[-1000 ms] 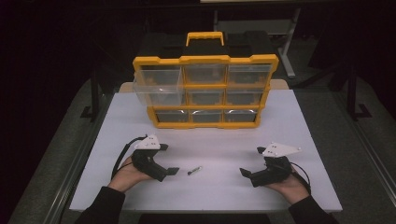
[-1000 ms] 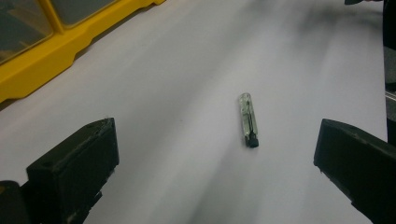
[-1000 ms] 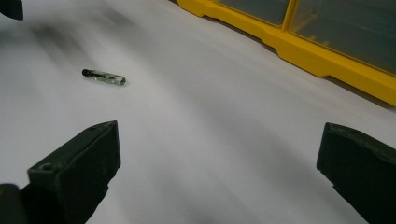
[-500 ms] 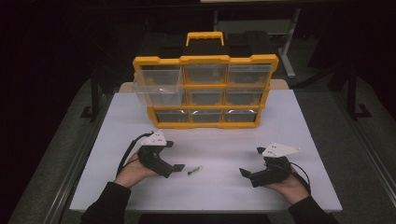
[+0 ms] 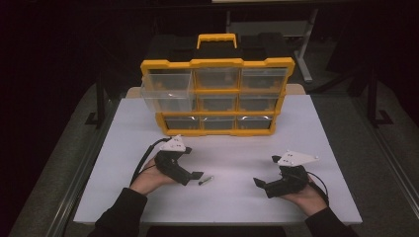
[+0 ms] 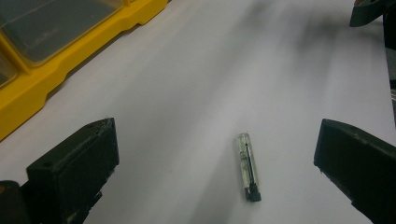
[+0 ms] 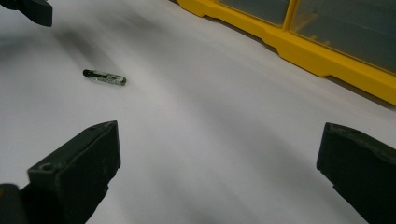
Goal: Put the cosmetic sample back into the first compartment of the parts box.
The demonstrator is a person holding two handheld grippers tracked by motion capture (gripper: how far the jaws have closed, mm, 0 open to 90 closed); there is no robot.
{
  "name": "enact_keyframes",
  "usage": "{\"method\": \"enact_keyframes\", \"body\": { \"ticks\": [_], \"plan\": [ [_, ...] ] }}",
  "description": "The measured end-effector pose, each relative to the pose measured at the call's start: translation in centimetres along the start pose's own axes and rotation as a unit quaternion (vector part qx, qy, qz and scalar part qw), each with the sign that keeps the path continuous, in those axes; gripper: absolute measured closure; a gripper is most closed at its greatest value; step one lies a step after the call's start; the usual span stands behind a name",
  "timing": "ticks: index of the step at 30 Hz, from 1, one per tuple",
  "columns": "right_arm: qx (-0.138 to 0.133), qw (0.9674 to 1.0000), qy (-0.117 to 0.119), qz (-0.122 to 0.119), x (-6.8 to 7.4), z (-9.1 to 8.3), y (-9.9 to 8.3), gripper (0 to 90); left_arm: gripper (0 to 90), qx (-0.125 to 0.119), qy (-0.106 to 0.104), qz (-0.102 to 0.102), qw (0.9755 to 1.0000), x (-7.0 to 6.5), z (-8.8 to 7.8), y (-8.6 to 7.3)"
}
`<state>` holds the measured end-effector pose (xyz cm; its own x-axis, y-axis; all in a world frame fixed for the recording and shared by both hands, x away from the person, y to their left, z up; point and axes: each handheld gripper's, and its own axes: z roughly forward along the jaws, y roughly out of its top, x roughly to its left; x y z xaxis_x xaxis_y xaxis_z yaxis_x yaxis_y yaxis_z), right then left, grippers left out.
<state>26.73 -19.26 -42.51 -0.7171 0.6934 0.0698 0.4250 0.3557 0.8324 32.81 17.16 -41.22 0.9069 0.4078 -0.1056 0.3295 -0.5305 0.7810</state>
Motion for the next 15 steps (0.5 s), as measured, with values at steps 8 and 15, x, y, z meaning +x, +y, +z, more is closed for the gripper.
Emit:
{"method": "enact_keyframes", "body": {
  "ticks": [8,15],
  "plan": [
    [0.0,1.0,0.0,0.001,0.0,0.0,0.0,0.0,0.0,0.006,-0.002,0.004,1.0,-0.2,0.9,0.5],
    [0.002,1.0,0.0,-0.001,0.0,0.0,0.0,0.0,0.0,0.009,-0.002,0.007,0.9999,-0.4,1.7,0.8]
  ]
}}
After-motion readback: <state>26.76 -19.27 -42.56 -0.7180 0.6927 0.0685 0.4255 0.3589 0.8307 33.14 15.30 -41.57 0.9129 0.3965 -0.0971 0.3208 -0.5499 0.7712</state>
